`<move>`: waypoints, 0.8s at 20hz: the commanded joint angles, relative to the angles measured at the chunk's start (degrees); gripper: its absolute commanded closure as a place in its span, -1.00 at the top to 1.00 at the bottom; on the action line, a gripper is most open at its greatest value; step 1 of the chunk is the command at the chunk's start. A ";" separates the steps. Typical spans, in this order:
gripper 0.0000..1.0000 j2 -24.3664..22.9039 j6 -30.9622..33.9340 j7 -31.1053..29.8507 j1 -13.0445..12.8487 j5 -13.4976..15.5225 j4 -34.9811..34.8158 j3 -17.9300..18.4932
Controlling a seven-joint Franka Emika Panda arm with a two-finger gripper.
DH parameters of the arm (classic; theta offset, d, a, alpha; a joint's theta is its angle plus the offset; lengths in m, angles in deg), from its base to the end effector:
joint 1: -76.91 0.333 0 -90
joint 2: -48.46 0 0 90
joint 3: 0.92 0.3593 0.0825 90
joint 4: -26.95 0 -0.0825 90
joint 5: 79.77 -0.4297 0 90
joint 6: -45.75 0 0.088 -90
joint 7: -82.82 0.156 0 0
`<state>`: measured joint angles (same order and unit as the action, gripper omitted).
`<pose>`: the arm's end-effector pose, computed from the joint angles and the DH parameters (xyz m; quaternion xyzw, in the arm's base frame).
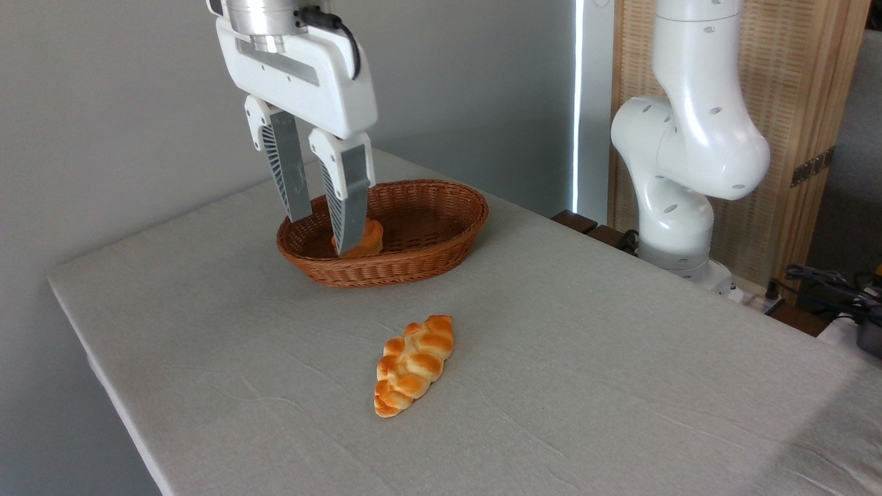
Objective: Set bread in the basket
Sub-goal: 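Open the gripper to release the bun and raise it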
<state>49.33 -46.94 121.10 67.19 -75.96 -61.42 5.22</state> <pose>0.6119 -0.0489 0.6291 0.9333 -0.3564 0.0384 0.0220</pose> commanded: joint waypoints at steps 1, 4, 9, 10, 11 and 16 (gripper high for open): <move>1.00 0.45 2.08 -1.35 -0.56 0.50 0.92 0.45; 1.00 0.54 2.08 -3.74 -0.13 0.58 0.83 -0.95; 1.00 0.01 1.99 -2.86 4.36 0.49 0.47 -4.82; 1.00 0.01 1.99 -2.51 4.36 0.15 0.39 -4.82; 1.00 0.01 1.99 -2.25 4.36 -0.21 0.39 -4.91; 1.00 0.01 1.99 -1.89 4.62 -0.74 -0.14 -5.44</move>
<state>49.51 -46.16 118.60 70.88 -76.01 -61.41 0.83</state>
